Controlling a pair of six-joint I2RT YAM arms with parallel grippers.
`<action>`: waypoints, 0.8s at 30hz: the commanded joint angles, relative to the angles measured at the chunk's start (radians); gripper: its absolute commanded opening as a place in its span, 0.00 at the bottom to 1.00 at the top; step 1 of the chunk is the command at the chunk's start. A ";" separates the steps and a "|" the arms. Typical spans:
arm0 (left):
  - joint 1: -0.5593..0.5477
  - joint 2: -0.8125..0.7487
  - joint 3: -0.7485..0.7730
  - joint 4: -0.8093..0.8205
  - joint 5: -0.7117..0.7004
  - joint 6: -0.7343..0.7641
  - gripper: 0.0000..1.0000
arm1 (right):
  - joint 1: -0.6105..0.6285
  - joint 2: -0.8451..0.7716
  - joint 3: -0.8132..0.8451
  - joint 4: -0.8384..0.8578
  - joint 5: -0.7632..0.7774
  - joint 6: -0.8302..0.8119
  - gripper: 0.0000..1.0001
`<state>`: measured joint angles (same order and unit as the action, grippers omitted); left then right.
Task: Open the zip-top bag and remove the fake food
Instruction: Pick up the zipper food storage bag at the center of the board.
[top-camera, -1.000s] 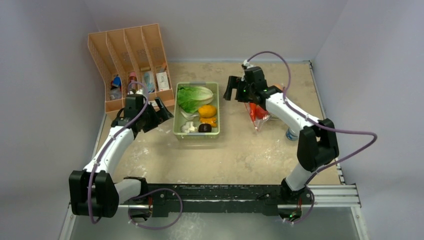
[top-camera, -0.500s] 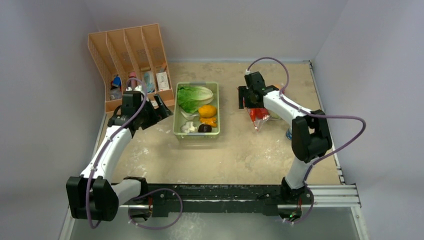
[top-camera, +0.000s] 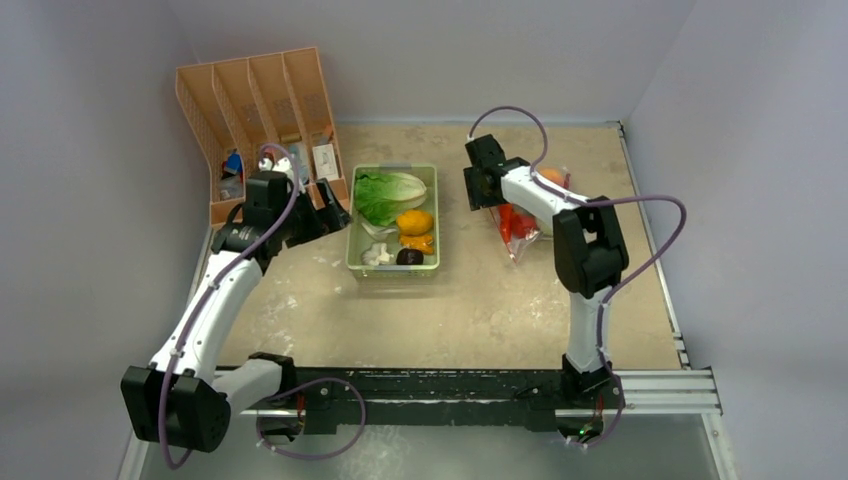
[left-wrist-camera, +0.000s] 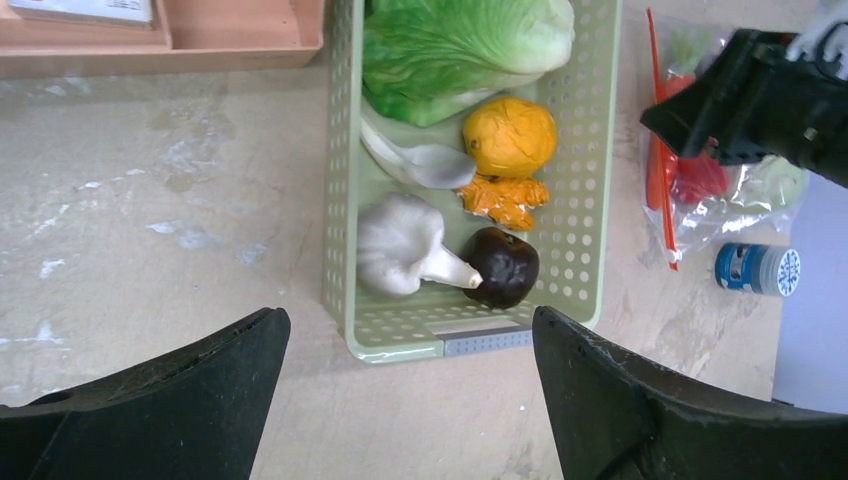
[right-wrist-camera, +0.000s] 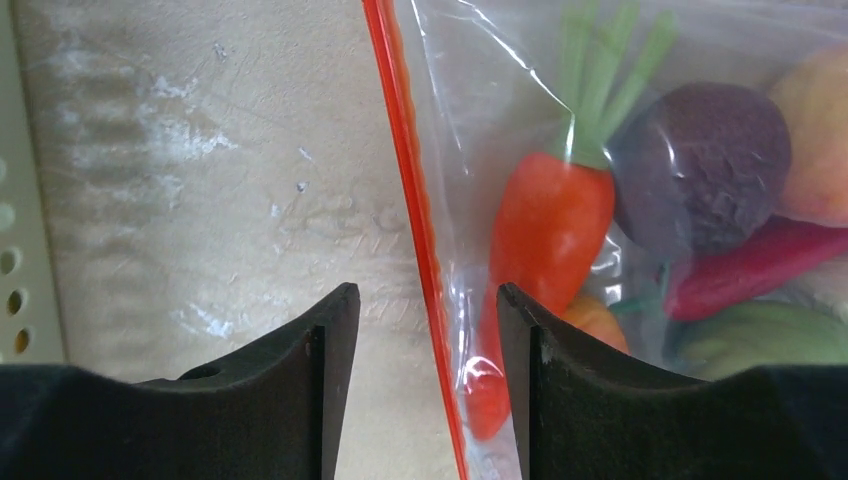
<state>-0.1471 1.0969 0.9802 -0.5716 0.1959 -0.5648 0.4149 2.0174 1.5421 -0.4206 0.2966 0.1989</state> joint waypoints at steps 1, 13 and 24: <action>-0.048 -0.022 0.040 0.025 -0.015 -0.018 0.92 | 0.015 0.028 0.066 -0.046 0.103 -0.040 0.55; -0.163 0.013 0.069 0.050 -0.065 -0.054 0.90 | 0.015 0.006 0.001 0.000 0.152 -0.030 0.22; -0.324 0.091 0.086 0.093 -0.141 -0.089 0.89 | 0.015 -0.094 -0.077 0.037 0.136 0.018 0.00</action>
<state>-0.4332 1.1740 1.0130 -0.5320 0.1020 -0.6296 0.4274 2.0289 1.4921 -0.4110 0.4198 0.1814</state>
